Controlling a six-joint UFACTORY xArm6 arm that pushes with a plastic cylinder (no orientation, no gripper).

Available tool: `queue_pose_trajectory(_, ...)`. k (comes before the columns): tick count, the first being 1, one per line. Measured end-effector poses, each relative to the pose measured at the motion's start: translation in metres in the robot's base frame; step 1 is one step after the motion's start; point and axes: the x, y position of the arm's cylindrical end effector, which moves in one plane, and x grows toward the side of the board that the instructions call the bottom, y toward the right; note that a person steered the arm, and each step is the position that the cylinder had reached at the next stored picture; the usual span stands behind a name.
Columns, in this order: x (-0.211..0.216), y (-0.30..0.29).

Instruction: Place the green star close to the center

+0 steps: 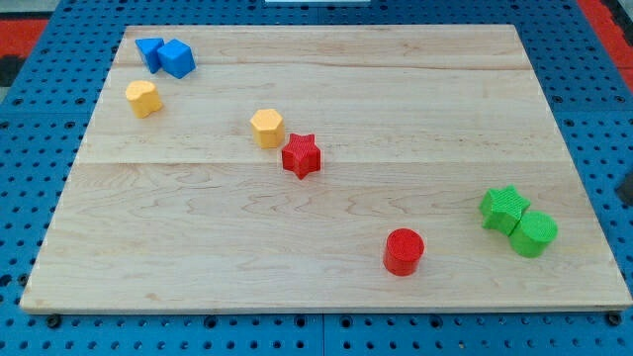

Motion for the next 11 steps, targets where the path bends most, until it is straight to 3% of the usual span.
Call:
queue_pose_trajectory(2, 0.055, -0.06)
queue_pose_trajectory(3, 0.06, -0.084)
queue_pose_trajectory(4, 0.026, -0.165)
queue_pose_trajectory(6, -0.088, -0.224)
queue_pose_trajectory(7, -0.113, -0.249)
queue_pose_trajectory(8, -0.162, -0.216)
queue_pose_trajectory(9, -0.142, -0.253)
queue_pose_trajectory(10, -0.137, -0.214)
queue_pose_trajectory(11, -0.118, -0.221)
